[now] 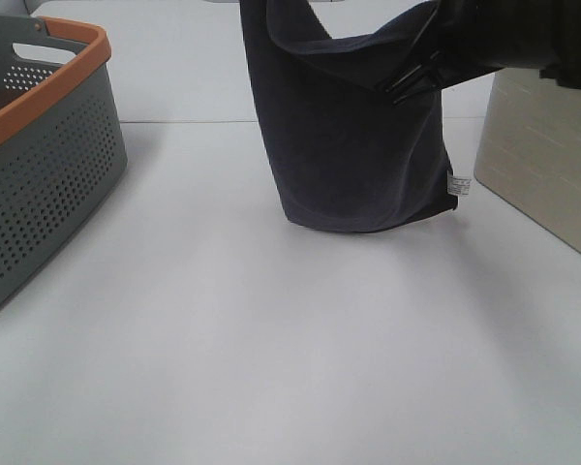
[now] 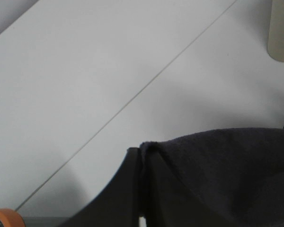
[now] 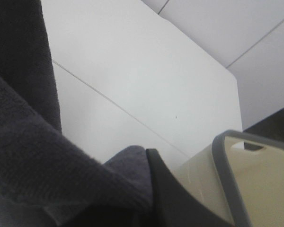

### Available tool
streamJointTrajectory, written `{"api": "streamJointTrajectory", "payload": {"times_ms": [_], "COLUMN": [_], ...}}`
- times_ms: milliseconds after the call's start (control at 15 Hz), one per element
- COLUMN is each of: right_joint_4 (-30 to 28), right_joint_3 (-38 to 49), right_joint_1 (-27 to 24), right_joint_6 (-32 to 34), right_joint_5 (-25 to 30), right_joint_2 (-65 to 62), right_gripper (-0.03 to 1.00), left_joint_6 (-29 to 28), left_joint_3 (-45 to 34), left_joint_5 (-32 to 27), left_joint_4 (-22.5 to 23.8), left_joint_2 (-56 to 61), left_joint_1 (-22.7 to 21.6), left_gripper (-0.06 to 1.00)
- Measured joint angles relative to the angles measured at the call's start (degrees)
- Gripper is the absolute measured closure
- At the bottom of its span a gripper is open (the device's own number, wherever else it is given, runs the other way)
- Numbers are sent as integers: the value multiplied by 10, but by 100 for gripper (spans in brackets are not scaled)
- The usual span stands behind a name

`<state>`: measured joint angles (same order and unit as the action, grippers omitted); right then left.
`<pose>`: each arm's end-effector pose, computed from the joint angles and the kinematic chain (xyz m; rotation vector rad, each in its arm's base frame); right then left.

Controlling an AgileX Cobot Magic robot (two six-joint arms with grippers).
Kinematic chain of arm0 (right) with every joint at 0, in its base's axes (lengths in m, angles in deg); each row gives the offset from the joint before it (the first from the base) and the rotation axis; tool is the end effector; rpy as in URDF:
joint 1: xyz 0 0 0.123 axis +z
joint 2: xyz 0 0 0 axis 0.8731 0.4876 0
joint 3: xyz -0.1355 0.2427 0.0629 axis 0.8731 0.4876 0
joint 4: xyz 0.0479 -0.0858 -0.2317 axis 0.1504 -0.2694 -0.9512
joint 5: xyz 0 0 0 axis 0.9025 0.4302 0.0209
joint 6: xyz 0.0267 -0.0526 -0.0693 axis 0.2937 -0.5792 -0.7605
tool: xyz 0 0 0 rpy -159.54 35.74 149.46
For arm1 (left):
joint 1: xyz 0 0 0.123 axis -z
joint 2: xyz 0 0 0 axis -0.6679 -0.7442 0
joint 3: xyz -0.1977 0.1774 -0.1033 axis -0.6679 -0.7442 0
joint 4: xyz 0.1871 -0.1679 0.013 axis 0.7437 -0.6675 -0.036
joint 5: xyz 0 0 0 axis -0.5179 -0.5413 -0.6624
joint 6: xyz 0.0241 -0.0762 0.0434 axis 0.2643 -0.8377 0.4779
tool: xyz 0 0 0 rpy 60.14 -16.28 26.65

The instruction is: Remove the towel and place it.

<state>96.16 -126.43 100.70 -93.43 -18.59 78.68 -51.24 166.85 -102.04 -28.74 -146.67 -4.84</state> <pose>0.2702 0.1491 0.2872 -0.6159 1.9402 -0.5141 0.3807 -0.2659 0.3957 0.9045 2.0807 0.0157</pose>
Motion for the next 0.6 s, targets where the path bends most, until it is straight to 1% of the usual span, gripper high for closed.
{"api": "streamJointTrajectory", "payload": {"times_ms": [200,267,333,600], "right_joint_4": [-1,-1,-1,-1], "right_joint_3": [6,10,23,81], "right_joint_1": [0,0,0,0], "right_joint_6": [-128,-143,-179,-304], "right_joint_5": [58,65,81,94], "right_joint_2": [-26,-28,-33,-38], "right_gripper": [97,97,97,97], "left_joint_6": [0,-1,-3,-23], "left_joint_3": [0,0,0,0], "left_joint_5": [-44,-48,-53,-53], "left_joint_4": [-2,-2,-2,-5], "left_joint_2": [0,0,0,0], "left_joint_1": [0,0,0,0], "left_gripper": [94,94,94,94]}}
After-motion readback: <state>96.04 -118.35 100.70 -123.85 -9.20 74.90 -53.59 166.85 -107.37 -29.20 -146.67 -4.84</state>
